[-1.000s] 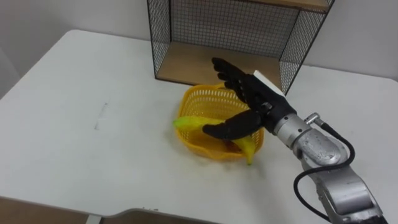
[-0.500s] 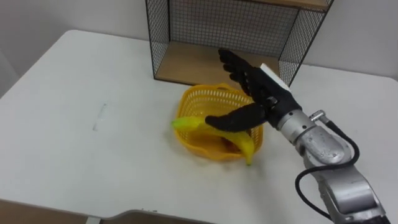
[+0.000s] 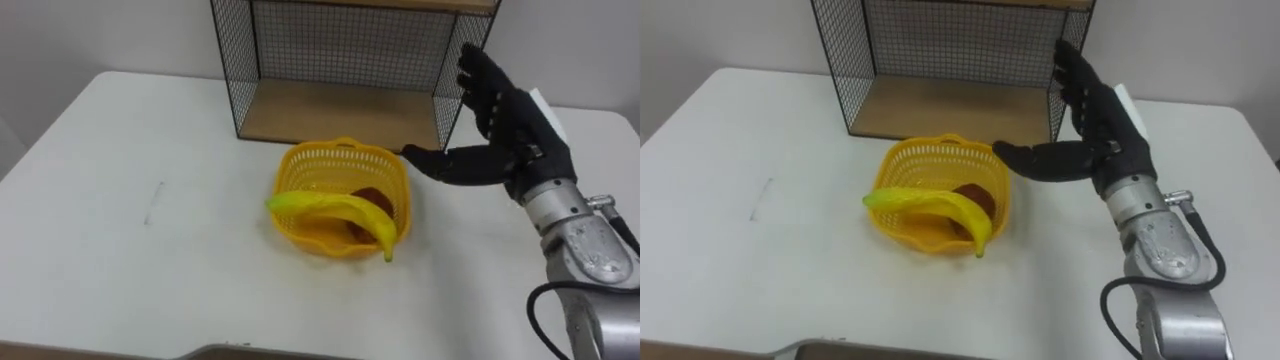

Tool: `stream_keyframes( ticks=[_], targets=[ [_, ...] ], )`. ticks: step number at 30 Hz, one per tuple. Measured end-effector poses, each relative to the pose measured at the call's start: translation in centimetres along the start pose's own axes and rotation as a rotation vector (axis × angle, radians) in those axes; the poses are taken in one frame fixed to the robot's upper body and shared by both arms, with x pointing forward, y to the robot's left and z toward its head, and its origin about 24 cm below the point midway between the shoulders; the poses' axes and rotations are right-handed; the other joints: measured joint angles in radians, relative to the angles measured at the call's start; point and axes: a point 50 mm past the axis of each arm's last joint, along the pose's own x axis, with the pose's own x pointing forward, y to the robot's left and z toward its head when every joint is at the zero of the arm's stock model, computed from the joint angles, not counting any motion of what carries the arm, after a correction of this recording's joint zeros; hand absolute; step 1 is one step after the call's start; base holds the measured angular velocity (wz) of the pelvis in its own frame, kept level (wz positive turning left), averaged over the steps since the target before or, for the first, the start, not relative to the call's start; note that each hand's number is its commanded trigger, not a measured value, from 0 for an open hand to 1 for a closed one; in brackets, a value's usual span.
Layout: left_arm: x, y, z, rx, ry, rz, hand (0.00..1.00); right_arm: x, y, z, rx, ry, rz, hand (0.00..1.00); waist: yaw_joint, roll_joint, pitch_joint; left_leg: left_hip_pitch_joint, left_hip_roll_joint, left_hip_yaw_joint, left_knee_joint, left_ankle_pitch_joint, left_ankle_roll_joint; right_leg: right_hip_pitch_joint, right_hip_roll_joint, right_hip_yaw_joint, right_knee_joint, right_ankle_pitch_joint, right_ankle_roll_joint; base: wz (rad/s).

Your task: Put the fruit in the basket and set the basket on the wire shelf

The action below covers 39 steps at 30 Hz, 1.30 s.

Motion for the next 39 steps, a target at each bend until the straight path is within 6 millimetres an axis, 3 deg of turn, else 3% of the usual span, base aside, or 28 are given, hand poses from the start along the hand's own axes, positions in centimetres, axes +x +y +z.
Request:
stream_keyframes(
  ticks=[5,8,11,13,18,20,25,28,31,39],
  targets=[
    [0.0,0.2,-0.2,-0.150,-0.001,0.005,0.00,-0.6,-0.1,-0.7,0.043,0.025,-0.014,0.00,0.003,-0.005,-0.0031,0.002,0.004,-0.003,0.009,0.000,0.000,0.005,-0.001,0.001,0.000,0.000,0.000,0.02],
    [0.0,0.4,-0.7,-0.328,0.011,0.032,0.00,-1.0,-0.2,-1.0,0.117,0.029,-0.041,0.00,0.003,-0.004,-0.0018,0.003,0.003,-0.011,0.010,0.000,0.000,0.006,-0.001,-0.004,0.000,0.000,0.000,0.00],
    [-0.1,1.5,-0.2,-0.617,-0.029,0.099,0.00,-1.1,-0.5,-1.1,0.150,0.034,-0.095,0.00,0.005,-0.002,0.0010,0.005,0.005,-0.016,0.010,0.000,0.000,0.007,-0.001,-0.006,0.001,0.000,0.000,0.04],
    [-0.3,2.8,0.9,-0.883,-0.087,0.175,0.00,-1.3,-0.9,-1.3,0.164,0.040,-0.144,0.00,0.007,0.004,0.0056,0.019,0.004,-0.022,0.003,-0.001,0.000,0.021,-0.002,-0.017,-0.002,0.000,0.000,0.10],
    [-1.7,6.4,4.1,-1.322,-0.240,0.311,0.00,-2.2,-1.9,-2.0,0.183,0.079,-0.248,0.00,0.017,0.018,0.0033,0.019,0.003,-0.020,-0.002,0.000,0.000,0.021,-0.004,-0.018,0.000,0.000,0.000,-0.02],
    [-2.7,7.6,5.8,-1.402,-0.306,0.359,0.00,-2.9,-2.5,-2.5,0.180,0.105,-0.311,0.00,0.026,0.021,0.0040,0.019,0.002,-0.021,-0.003,0.000,0.001,0.021,-0.004,-0.019,0.002,0.000,0.000,0.00],
    [-6.8,10.9,10.0,-1.535,-0.507,0.541,0.00,-5.1,-3.9,-3.0,0.162,0.139,-0.453,0.00,0.053,0.042,-0.0008,0.019,0.002,-0.020,-0.014,0.000,0.001,0.015,-0.003,-0.019,0.002,0.000,0.000,-0.02],
    [-9.2,12.2,10.8,-1.600,-0.594,0.639,0.00,-5.4,-4.2,-2.6,0.163,0.126,-0.490,0.00,0.058,0.053,-0.0073,0.020,0.002,-0.013,-0.024,0.001,0.000,0.004,-0.001,-0.015,0.002,0.000,0.000,-0.12],
    [-11.0,12.8,11.6,-1.591,-0.651,0.727,0.00,-6.0,-4.2,-3.0,0.130,0.152,-0.507,0.00,0.083,0.064,-0.0082,0.032,0.002,-0.012,-0.024,0.002,0.000,-0.002,0.001,-0.007,0.002,0.000,0.000,-0.09],
    [-16.0,13.9,13.6,-1.546,-0.911,0.862,0.00,-6.7,-4.7,-3.3,0.116,0.168,-0.532,0.00,0.089,0.054,-0.0086,0.032,0.001,-0.034,-0.026,0.002,0.000,0.003,-0.002,-0.023,0.003,-0.002,0.004,0.05]
  ],
)
